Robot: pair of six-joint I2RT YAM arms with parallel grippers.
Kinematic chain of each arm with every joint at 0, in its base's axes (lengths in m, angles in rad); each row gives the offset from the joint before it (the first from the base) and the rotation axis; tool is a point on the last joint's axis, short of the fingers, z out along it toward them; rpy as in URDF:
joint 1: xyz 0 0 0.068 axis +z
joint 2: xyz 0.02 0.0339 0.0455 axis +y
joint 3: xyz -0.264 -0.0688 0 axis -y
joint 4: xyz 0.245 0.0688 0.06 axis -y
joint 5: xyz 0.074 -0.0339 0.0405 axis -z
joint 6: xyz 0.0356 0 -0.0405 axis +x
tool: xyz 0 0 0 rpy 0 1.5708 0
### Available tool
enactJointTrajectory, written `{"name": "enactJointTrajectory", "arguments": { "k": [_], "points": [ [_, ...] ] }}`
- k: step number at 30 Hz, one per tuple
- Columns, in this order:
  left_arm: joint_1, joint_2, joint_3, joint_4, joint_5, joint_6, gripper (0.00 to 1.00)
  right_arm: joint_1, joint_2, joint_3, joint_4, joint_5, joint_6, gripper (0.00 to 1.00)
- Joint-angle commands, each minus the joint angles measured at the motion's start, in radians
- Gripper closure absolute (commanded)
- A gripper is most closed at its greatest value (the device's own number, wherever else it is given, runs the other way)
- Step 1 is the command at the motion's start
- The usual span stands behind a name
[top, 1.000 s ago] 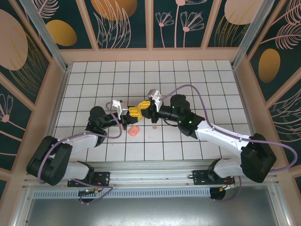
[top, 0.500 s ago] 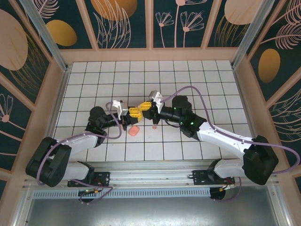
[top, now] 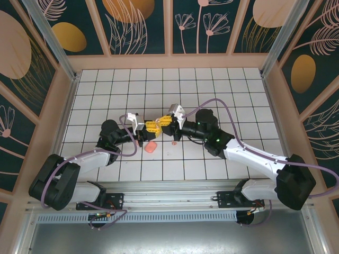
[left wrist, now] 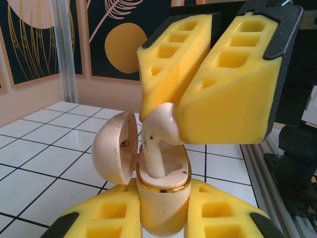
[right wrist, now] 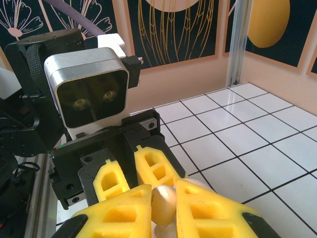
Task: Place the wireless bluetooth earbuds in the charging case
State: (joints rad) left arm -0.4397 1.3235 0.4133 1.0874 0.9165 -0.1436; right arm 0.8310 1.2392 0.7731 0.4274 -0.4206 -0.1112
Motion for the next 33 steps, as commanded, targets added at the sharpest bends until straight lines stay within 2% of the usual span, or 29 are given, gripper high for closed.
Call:
{"name": "enactJointTrajectory", "arguments": {
  "k": [1, 15, 33],
  "points": [
    [0.003, -0.034, 0.035, 0.026, -0.016, 0.013, 0.91, 0.004, -0.025, -0.017, -0.051, -0.040, -0.035, 0.84],
    [0.003, -0.058, 0.032, -0.033, -0.019, 0.058, 0.91, 0.006, -0.033, 0.000, -0.066, -0.049, -0.074, 0.83],
    [0.003, -0.102, 0.046, -0.124, -0.018, 0.122, 0.91, 0.047, 0.010, 0.116, -0.260, 0.019, -0.222, 0.84]
  ]
}}
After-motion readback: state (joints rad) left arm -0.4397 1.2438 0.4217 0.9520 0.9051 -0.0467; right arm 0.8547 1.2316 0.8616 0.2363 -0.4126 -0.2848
